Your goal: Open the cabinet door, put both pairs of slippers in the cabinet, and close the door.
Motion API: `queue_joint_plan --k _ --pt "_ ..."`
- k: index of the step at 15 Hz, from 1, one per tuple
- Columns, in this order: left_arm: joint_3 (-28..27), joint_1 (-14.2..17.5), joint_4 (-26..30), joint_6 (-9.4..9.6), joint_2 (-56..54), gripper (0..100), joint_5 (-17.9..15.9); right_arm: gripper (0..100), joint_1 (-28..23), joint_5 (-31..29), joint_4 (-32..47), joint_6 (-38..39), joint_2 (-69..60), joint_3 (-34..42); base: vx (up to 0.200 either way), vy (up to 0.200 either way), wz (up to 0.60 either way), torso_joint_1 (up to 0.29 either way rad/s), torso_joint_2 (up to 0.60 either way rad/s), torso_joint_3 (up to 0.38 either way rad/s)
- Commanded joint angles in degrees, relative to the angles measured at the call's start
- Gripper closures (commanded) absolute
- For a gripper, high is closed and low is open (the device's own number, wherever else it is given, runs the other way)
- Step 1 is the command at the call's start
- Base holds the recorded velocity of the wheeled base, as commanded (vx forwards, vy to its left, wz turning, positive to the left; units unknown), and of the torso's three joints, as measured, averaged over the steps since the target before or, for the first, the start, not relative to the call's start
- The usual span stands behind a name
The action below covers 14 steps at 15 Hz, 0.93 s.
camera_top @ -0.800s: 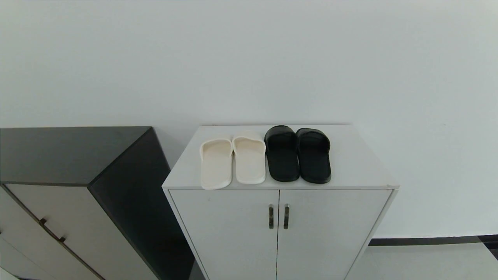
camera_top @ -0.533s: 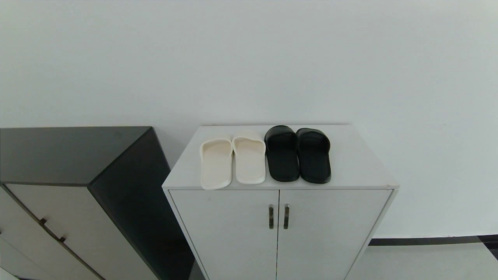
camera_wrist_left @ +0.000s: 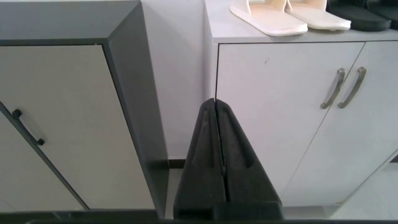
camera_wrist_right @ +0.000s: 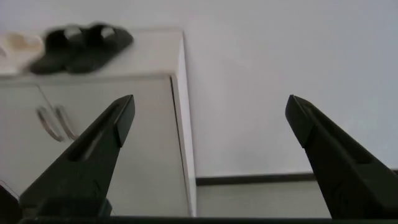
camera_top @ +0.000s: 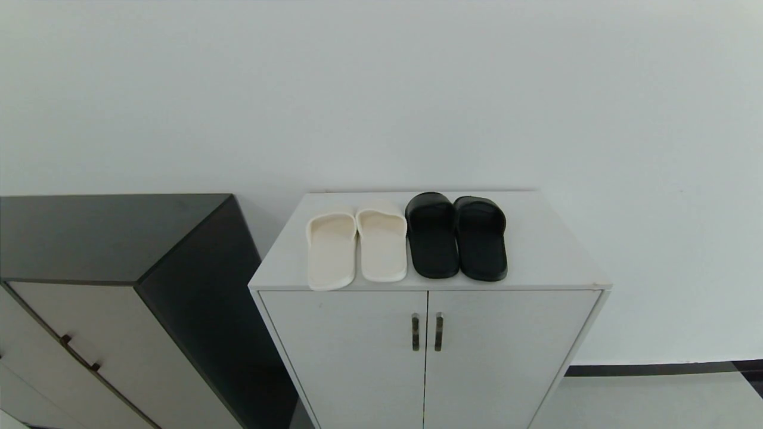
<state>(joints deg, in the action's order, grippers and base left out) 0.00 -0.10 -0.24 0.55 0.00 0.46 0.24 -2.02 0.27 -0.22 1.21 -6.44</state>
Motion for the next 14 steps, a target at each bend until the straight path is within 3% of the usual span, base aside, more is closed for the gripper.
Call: queue_joint_plan --k 1,3,6,7,10,13,14 --pt "0.0 0.01 -0.02 -0.02 0.0 100 0.06 0 0.81 4.4 9.14 4.26 11.8 -17.73 0.0 0.0 0.0 0.0 0.0 0.0" --pt "0.0 0.01 -0.02 0.07 0.0 100 -0.11 0 0.81 12.57 11.51 3.56 16.81 -14.04 0.0 0.0 0.0 0.0 0.0 0.0" --pt "0.0 0.01 -0.02 0.15 0.0 100 -0.55 0 1.07 16.61 9.4 3.65 26.74 -12.99 0.0 0.0 0.0 0.0 0.0 0.0" --pt "0.0 0.01 -0.02 0.24 0.09 100 -0.64 0 2.39 18.72 5.36 4.17 31.66 -12.99 0.0 0.0 0.0 0.0 0.0 0.0" --pt "0.0 0.01 -0.02 0.42 0.0 100 -0.73 0 8.46 18.72 -7.56 4.7 43.79 -14.83 0.0 0.0 0.0 0.0 0.0 0.0" --pt "0.0 0.01 -0.02 0.42 0.0 100 -0.73 0 15.22 17.4 -9.76 6.55 54.34 -22.13 0.0 0.0 0.0 0.0 0.0 0.0" --pt "0.0 0.01 -0.02 0.42 0.0 100 -0.73 0 20.23 12.75 -9.85 9.71 57.5 -24.94 0.0 0.0 0.0 0.0 0.0 0.0"
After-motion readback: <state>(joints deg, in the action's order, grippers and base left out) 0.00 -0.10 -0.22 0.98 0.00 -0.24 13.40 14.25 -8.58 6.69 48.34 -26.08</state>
